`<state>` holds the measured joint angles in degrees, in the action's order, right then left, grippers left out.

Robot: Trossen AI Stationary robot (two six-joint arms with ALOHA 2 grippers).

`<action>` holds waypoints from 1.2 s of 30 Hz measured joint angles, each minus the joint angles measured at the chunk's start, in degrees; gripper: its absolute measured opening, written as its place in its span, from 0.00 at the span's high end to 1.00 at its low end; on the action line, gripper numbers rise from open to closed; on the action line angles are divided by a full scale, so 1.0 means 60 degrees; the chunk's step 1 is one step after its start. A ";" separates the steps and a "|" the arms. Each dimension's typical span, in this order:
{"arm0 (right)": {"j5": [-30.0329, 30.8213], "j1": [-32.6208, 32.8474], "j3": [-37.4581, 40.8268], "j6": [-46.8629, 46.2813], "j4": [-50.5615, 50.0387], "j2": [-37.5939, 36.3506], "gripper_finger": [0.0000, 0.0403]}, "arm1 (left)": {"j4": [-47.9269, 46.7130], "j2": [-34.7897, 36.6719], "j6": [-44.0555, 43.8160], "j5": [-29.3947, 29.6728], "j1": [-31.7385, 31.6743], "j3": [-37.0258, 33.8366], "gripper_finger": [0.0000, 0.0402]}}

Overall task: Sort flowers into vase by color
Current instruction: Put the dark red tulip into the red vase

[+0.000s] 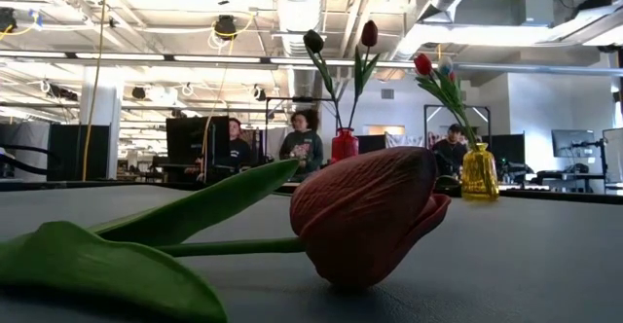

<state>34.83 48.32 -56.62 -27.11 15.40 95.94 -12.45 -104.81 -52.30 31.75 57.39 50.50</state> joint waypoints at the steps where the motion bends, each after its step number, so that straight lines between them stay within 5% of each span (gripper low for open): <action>1: 0.0003 0.0029 0.0000 0.0000 0.0000 0.0000 0.55 | 0.0005 0.0000 -0.0002 -0.0053 0.0000 0.0000 0.71; 8: 0.0186 0.0165 0.0000 -0.0233 0.0014 0.0000 0.55 | -0.0009 -0.0018 -0.0225 -0.0087 -0.0008 -0.0002 0.98; 14: 0.0210 0.0411 0.0000 -0.0375 0.0017 0.0000 0.55 | 0.0144 -0.0040 0.0187 0.0668 -0.0018 -0.0023 1.00; 26: 0.0215 0.0838 0.0004 -0.0173 -0.0606 0.0004 0.55 | 0.0802 0.0734 0.1289 0.4031 -0.1603 -0.0047 1.00; 31: 0.0805 0.1035 0.0004 -0.0170 -0.1168 0.0004 0.55 | 0.2769 0.0790 0.2436 0.4424 -0.2491 -0.0044 1.00; 36: 0.1695 0.0984 0.0004 -0.0693 -0.1882 0.0007 0.55 | 0.5942 0.0794 0.4716 0.3101 -0.3123 -0.0040 1.00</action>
<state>45.00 54.22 -56.60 -31.27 4.11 95.98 23.20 -100.05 -24.01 50.35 38.64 50.26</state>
